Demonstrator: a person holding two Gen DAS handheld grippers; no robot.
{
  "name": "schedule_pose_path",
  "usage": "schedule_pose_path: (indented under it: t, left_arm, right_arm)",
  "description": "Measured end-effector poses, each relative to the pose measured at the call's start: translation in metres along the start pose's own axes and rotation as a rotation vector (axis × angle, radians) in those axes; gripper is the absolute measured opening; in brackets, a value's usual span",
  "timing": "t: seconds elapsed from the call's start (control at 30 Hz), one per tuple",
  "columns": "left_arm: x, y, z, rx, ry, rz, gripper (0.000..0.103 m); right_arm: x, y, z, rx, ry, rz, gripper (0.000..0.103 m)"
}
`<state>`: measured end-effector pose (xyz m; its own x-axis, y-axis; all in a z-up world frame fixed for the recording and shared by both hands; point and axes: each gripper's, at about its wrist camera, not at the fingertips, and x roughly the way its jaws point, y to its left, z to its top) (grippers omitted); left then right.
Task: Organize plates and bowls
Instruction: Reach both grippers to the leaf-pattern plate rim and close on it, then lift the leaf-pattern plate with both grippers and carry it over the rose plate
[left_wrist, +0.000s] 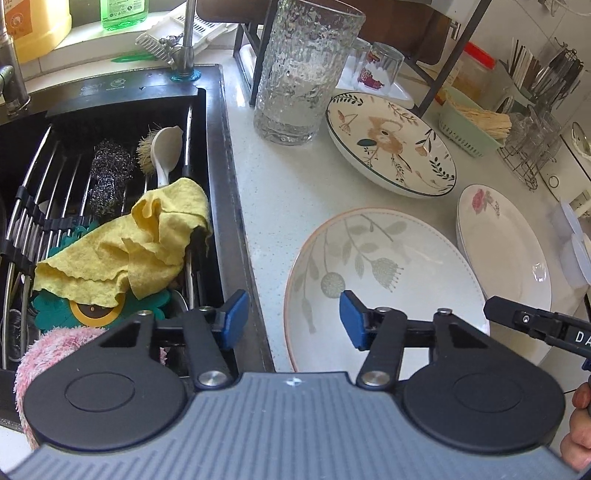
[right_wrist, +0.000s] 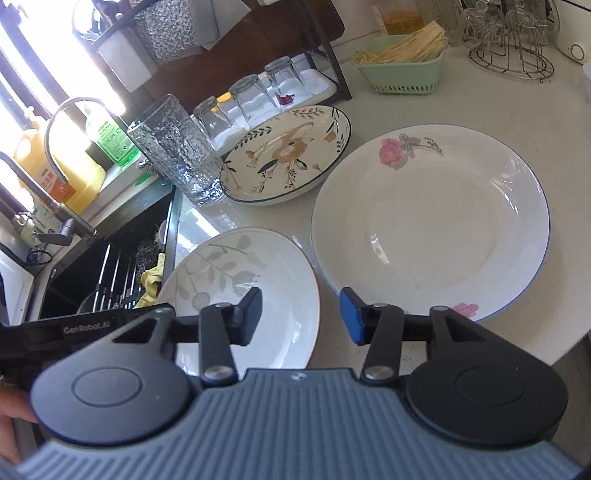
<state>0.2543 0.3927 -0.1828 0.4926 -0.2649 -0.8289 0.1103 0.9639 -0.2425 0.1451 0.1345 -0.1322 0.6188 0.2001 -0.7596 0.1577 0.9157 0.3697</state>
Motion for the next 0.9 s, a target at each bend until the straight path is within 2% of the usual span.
schedule_pose_path:
  t: [0.1,0.23,0.3,0.37,0.47,0.57,0.9]
  left_arm:
    - [0.004,0.003,0.0,-0.009,-0.001,-0.022,0.047]
    - [0.01,0.003,0.001,-0.004,0.002,-0.046,0.041]
    - [0.014,0.002,0.001,-0.002,0.008,-0.054,0.037]
    - [0.018,-0.001,0.003,0.003,0.006,-0.047,0.035]
    - [0.022,-0.009,0.006,0.03,-0.006,-0.013,0.035]
    - [0.024,-0.011,0.009,0.03,-0.002,-0.01,0.035]
    - [0.013,-0.003,0.019,-0.014,0.025,-0.085,0.035]
  right_arm:
    - [0.007,-0.002,-0.001,0.01,0.029,-0.019,0.033]
    - [0.014,-0.006,-0.003,0.032,0.06,-0.02,0.028]
    - [0.019,-0.006,-0.003,0.038,0.076,-0.017,0.02]
    - [0.024,-0.004,-0.003,0.027,0.09,-0.014,0.017]
    - [0.029,-0.003,-0.005,0.022,0.104,-0.011,0.017]
    - [0.033,-0.004,-0.006,0.024,0.112,-0.01,0.017]
    - [0.029,-0.007,-0.005,0.063,0.104,0.011,0.018]
